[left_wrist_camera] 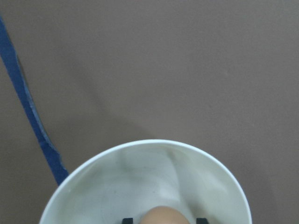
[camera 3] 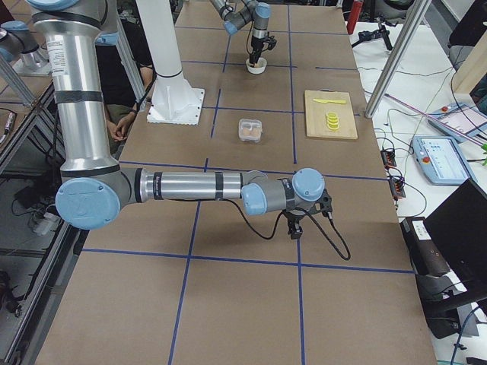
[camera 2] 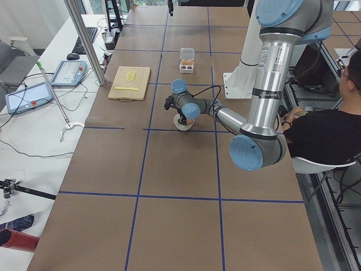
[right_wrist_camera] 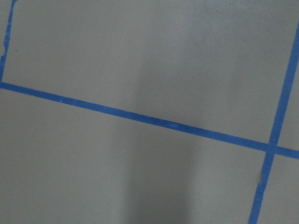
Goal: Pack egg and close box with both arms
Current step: 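Lower the left gripper into the bowl and grasp the brown egg, then carry the egg with the left gripper to the clear egg carton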
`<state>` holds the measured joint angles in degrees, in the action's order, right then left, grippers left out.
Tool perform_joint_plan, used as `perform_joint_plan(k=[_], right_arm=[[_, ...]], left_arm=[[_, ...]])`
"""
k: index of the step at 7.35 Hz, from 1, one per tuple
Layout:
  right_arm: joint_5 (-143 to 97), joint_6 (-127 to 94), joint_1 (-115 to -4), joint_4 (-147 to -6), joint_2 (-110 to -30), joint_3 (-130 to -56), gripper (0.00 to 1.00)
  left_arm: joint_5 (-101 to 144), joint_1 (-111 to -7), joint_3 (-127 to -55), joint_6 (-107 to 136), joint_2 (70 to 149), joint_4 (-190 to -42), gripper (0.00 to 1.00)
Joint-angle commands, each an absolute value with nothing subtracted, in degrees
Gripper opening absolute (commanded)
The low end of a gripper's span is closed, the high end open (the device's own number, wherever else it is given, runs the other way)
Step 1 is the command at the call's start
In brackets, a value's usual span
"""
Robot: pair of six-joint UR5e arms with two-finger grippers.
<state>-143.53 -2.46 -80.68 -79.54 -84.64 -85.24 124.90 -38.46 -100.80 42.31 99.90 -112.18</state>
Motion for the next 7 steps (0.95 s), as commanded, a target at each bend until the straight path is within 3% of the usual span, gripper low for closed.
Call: perform_joint_plan(k=[1, 4, 7], right_arm=[[-143.5, -2.5, -80.7, -79.5, -84.6, -85.3, 1.0], [-143.6, -2.5, -80.7, -79.5, -84.6, -85.3, 1.0], [-143.6, -2.5, -80.7, -79.6, -84.6, -85.3, 1.0]], left_arm=[[122.2, -39.0, -103.9, 42.3, 99.8, -110.0, 0.0], [118.2, -40.4, -107.5, 42.3, 106.5, -94.5, 0.0], [118.7, -37.9, -101.3, 56.1, 119.2, -94.8, 0.0]])
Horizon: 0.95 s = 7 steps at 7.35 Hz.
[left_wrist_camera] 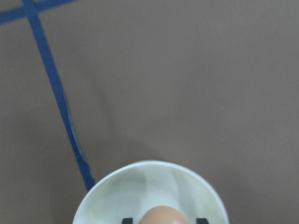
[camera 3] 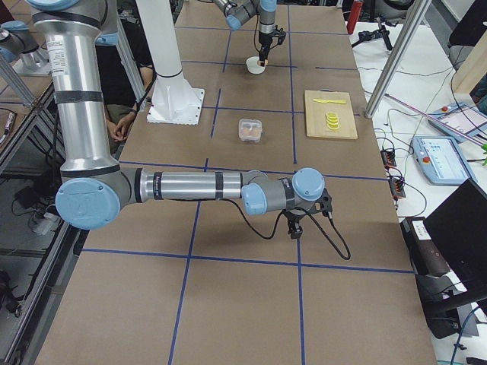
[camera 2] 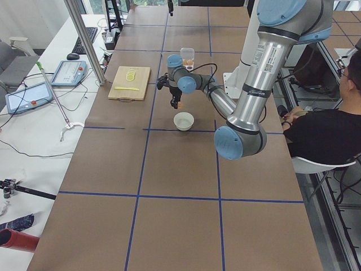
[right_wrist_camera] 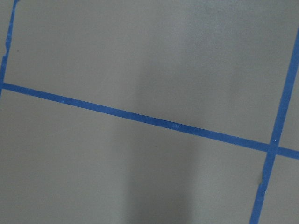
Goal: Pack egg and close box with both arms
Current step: 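Carry the egg with the left gripper to the clear egg carton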
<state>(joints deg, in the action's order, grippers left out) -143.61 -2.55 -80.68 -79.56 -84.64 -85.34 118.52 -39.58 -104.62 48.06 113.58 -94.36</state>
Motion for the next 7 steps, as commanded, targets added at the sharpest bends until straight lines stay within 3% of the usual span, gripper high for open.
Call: perform_joint_plan(k=[1, 3, 4, 7], right_arm=[[-143.7, -2.5, -80.7, -79.6, -84.6, -85.3, 1.0], [-143.7, -2.6, -80.7, -79.6, -84.6, -85.4, 1.0], [-143.8, -2.6, -80.7, -79.6, -84.6, -85.6, 1.0], [-145.4, -2.5, -80.7, -79.5, -84.6, -85.9, 1.0]], left_arm=[[118.6, -34.2, -97.1, 62.9, 124.5, -98.3, 0.0], [118.5, -29.2, -86.5, 82.1, 132.0, -115.2, 0.0], [118.3, -27.7, -81.9, 89.1, 137.6, -116.4, 0.0], [108.0, -24.3, -76.5, 99.1, 144.3, -120.0, 0.0]])
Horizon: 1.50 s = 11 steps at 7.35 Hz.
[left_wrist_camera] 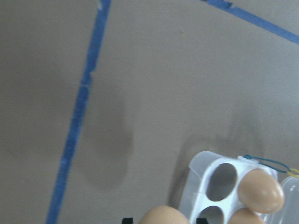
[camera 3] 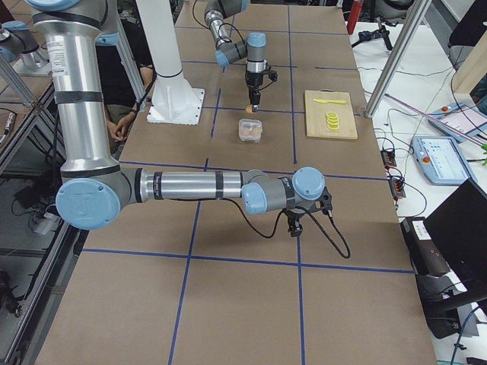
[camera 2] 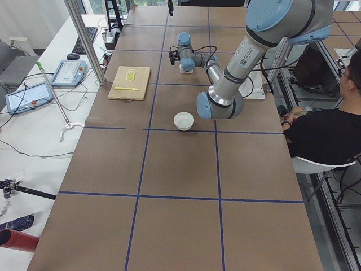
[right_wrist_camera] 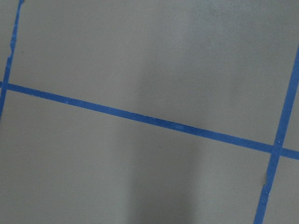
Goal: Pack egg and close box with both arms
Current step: 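Carry the egg with the left gripper to the clear egg carton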
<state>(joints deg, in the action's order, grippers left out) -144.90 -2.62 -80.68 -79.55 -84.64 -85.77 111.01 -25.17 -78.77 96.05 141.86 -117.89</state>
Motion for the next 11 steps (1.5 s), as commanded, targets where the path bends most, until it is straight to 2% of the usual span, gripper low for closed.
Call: perform_joint_plan(k=[1, 4, 5, 6, 7, 8, 10, 11], right_arm=[[-145.5, -2.5, -80.7, -79.5, -84.7, -86.0, 1.0], [-145.5, -2.6, -80.7, -79.5, -85.4, -86.7, 1.0], [-145.5, -2.6, -80.7, -79.5, -85.4, -86.7, 1.0], [-145.5, -2.6, -80.7, -79.5, -85.4, -86.7, 1.0], [-145.5, -2.6, -80.7, -79.5, -85.4, -86.7, 1.0], [-145.5, -2.5, -80.7, -79.5, -85.4, -86.7, 1.0], [-145.5, -2.6, -80.7, -79.5, -85.4, -86.7, 1.0], [-145.5, -2.6, -80.7, -79.5, -85.4, -86.7, 1.0]], left_arm=[[107.9, -24.2, -73.7, 100.9, 146.2, -121.1, 0.0], [107.0, -23.3, -72.4, 101.0, 146.8, -122.1, 0.0], [107.0, -23.3, -72.4, 100.9, 146.7, -122.1, 0.09], [105.9, -23.3, -72.4, 100.3, 146.7, -122.2, 0.42], [105.5, -23.2, -72.4, 100.2, 146.7, -122.2, 0.48], [105.4, -23.2, -72.4, 99.8, 146.6, -122.2, 0.59], [105.4, -23.2, -72.4, 99.4, 146.4, -122.2, 0.62], [105.4, -23.2, -72.4, 98.6, 146.3, -122.2, 0.74]])
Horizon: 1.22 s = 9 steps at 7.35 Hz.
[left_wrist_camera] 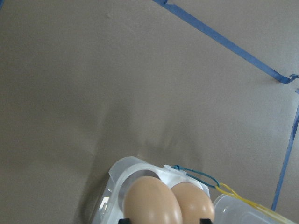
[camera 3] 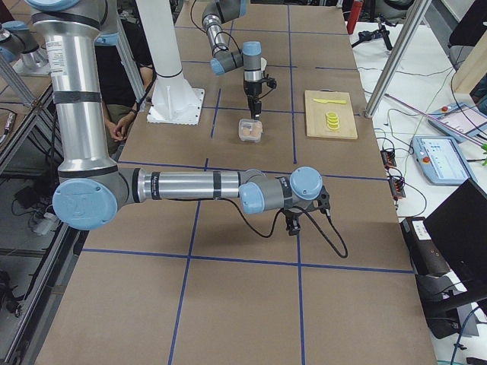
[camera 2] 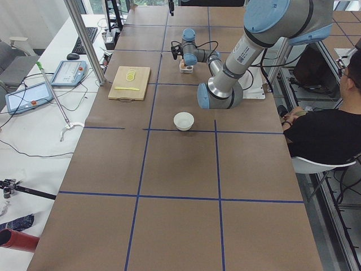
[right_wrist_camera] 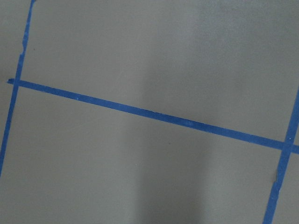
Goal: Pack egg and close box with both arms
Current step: 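Lower the egg into an empty carton cup and open the left gripper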
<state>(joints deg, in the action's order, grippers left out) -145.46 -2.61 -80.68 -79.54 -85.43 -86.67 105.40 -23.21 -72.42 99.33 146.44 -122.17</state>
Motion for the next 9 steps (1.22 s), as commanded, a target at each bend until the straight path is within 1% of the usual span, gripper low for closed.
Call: perform_joint_plan(k=[1, 2, 3, 4, 6, 7, 8, 9], right_arm=[[-145.5, -2.6, -80.7, -79.5, -85.4, -86.7, 1.0], [-145.5, -2.9, -80.7, -79.5, -85.4, -86.7, 1.0], [-145.2, -6.9, -79.9, -79.5, -85.3, -87.4, 1.0], [-144.5, -13.6, -77.0, -78.3, -85.3, -89.5, 1.0], [-142.9, -32.7, -70.6, -68.3, -85.1, -92.1, 1.0], [-138.1, -45.7, -64.6, -59.9, -84.9, -94.0, 1.0], [-131.2, -59.9, -55.4, -55.3, -84.2, -98.0, 1.0], [-123.7, -68.6, -47.2, -55.4, -83.7, -102.8, 1.0]], left_arm=[[105.4, -23.2, -72.6, 98.4, 146.3, -122.1, 0.74], [105.5, -23.4, -73.1, 98.2, 146.3, -122.0, 0.74], [105.6, -24.1, -75.1, 96.6, 145.6, -120.9, 0.73], [105.7, -25.0, -80.8, 93.1, 142.4, -117.1, 0.73], [110.8, -29.9, -96.5, 80.1, 133.8, -101.5, 0.74], [111.1, -33.3, -100.6, 75.5, 131.1, -97.5, 0.74], [111.5, -35.6, -102.2, 69.1, 127.4, -97.6, 0.74], [111.6, -38.7, -103.2, 65.3, 125.0, -97.7, 0.74]])
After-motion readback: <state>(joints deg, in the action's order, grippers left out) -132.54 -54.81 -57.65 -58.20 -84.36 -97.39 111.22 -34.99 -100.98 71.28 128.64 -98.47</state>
